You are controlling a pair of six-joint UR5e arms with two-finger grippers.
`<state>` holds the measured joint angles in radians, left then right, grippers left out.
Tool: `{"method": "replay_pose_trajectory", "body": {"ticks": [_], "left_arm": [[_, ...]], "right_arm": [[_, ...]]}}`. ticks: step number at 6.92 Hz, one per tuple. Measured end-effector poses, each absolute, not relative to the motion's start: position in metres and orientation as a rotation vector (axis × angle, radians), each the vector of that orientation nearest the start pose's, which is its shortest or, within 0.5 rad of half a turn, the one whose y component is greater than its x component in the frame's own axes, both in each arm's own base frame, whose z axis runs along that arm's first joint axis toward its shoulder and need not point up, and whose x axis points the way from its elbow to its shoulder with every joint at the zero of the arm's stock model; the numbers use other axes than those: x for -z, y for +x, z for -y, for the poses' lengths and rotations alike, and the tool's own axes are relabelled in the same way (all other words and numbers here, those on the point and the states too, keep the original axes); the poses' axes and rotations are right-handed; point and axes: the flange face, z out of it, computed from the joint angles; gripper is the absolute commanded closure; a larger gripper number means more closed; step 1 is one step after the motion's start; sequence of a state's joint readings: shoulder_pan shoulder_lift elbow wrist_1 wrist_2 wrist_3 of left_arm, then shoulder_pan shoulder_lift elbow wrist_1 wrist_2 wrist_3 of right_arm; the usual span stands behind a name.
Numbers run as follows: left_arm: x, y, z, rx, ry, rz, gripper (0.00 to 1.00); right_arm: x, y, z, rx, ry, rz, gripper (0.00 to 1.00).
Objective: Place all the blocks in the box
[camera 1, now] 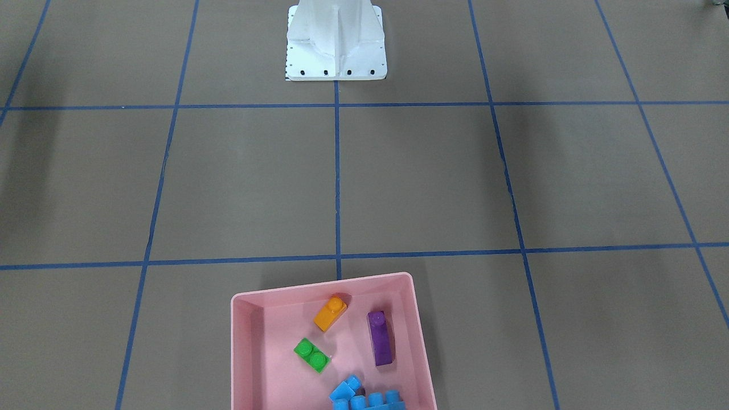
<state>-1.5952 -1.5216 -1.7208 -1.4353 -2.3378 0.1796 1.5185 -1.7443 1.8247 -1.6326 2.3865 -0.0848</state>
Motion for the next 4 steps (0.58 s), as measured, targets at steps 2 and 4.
{"method": "replay_pose_trajectory", "body": {"ticks": [2, 4], "left_arm": [[-0.625, -0.077, 0.452, -0.128, 0.042, -0.772, 0.00], [-0.630, -0.083, 0.425, -0.106, 0.033, -0.775, 0.00]], "right_arm": [[-0.612, 0.040, 0.424, 0.142, 0.042, 0.797, 0.00], [-0.607, 0.030, 0.435, 0.174, 0.043, 0.763, 0.00]]}}
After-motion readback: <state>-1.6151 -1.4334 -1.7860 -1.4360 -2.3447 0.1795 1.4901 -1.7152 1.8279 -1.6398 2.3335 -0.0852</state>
